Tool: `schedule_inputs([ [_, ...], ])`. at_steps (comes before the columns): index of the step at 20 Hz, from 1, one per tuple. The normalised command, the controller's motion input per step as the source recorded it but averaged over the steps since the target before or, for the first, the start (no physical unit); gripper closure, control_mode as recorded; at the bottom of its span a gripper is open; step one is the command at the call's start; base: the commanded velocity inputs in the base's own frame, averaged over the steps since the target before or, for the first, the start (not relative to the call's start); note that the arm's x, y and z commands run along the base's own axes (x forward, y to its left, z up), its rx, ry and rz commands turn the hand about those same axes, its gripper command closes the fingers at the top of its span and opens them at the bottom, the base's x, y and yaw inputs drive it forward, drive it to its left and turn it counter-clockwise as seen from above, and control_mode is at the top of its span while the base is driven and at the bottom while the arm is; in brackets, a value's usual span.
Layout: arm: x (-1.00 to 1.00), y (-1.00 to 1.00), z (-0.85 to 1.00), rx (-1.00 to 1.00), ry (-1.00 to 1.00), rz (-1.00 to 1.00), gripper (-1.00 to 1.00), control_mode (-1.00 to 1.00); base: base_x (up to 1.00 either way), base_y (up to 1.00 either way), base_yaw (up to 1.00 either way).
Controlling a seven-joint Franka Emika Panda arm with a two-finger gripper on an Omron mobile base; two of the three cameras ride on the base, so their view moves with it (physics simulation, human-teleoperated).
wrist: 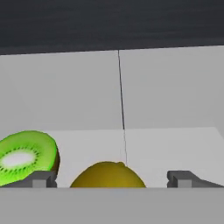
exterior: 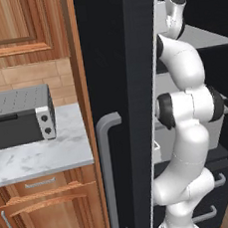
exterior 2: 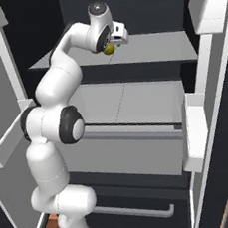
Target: Pick lemon from the fridge and place it on the plate on the counter.
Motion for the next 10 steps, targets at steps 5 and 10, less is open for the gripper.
schedule_inputs([
  [5,0.0,0.0,-0.03,0.0,0.03,0.0,-1.0,-1.0,0.0,0.0,0.0],
  [10,-0.04,0.0,-0.04,0.0,0.08,0.0,-1.0,-1.0,0.0,0.0,0.0],
])
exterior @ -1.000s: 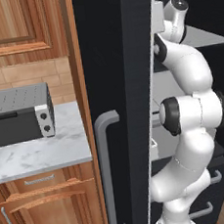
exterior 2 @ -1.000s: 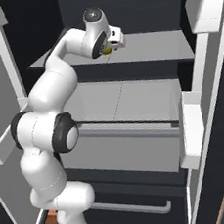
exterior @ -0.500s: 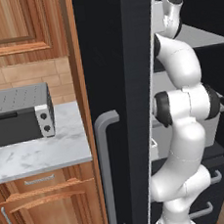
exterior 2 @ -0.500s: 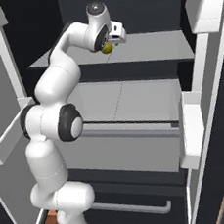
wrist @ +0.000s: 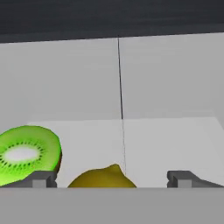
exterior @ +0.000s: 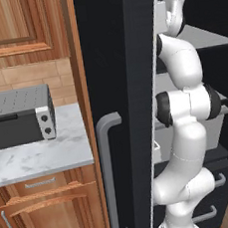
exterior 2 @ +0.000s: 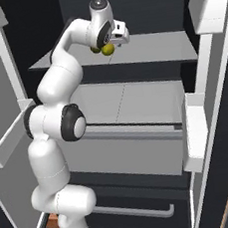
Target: Pick lemon from the fridge and place it on the plate on the counter.
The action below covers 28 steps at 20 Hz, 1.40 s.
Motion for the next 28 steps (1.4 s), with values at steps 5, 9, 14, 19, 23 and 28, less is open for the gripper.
schedule_inputs([
  [5,-0.06,0.0,-0.11,0.0,0.08,0.0,-1.0,-1.0,0.0,0.0,0.0],
  [9,-0.02,0.0,-0.18,0.0,0.04,0.0,-1.0,-1.0,0.0,0.0,0.0],
  [14,0.0,0.0,-0.43,0.0,0.0,0.0,-1.0,-1.0,0.0,0.0,0.0],
  [19,0.0,0.0,-0.58,0.0,0.0,0.0,1.0,-1.0,0.0,0.0,0.0],
  [23,0.0,0.0,-0.2,0.0,0.0,0.0,1.0,-1.0,0.0,0.0,0.0],
  [28,0.0,0.0,-0.07,0.0,-0.01,0.0,1.0,-1.0,0.0,0.0,0.0],
])
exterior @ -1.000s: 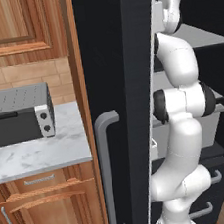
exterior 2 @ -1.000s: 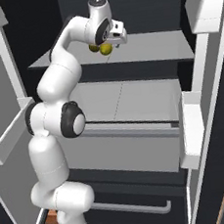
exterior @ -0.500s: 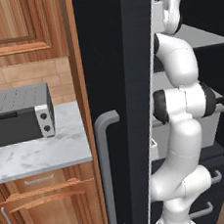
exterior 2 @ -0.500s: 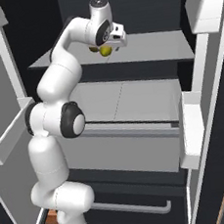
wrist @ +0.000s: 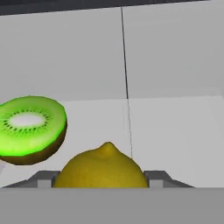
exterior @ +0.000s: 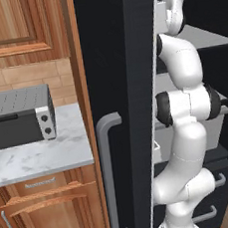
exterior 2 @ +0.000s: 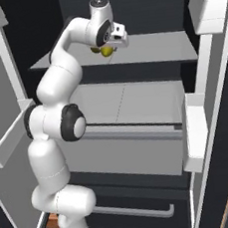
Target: Pick lemon from the fridge and place it on the plate on the counter.
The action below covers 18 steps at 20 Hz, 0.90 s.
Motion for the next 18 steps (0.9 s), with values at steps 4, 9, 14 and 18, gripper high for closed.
schedule_inputs([
  [4,-0.14,-0.05,0.0,0.02,-0.12,0.0,1.0,-1.0,0.0,0.0,0.0],
  [9,-0.54,-0.15,0.0,0.05,-0.25,0.0,1.0,-1.0,0.0,0.0,0.0],
  [14,-0.89,-0.03,0.0,0.0,-0.28,0.0,1.0,-1.0,0.0,0.0,0.0],
  [18,-1.0,0.0,-0.01,0.0,-0.19,-0.03,1.0,-1.0,0.0,0.0,0.0],
])
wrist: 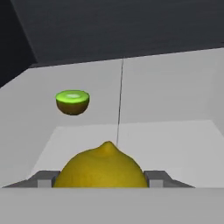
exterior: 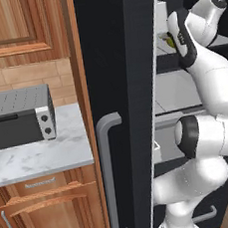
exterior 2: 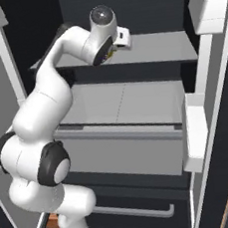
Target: Pick lemon from the fridge and place it on the plate on the counter.
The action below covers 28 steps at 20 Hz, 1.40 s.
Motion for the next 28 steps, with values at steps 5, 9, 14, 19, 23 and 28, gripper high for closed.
schedule_inputs([
  [5,-1.0,0.02,-0.01,0.0,-0.03,-0.07,1.0,-1.0,0.0,0.0,0.0],
  [9,-1.0,0.01,0.0,0.0,0.05,-0.05,1.0,-1.0,0.0,0.0,0.0],
  [14,-1.0,0.0,0.0,0.0,0.21,0.0,1.0,-1.0,0.0,0.0,0.0],
  [19,-1.0,0.04,-0.02,0.0,0.25,-0.01,1.0,-1.0,0.0,0.0,0.0],
  [23,-0.99,0.21,-0.05,-0.02,0.28,-0.02,1.0,-1.0,0.0,0.0,0.0],
  [28,-0.85,0.56,-0.34,-0.15,0.18,-0.01,1.0,-1.0,0.0,0.0,0.0],
])
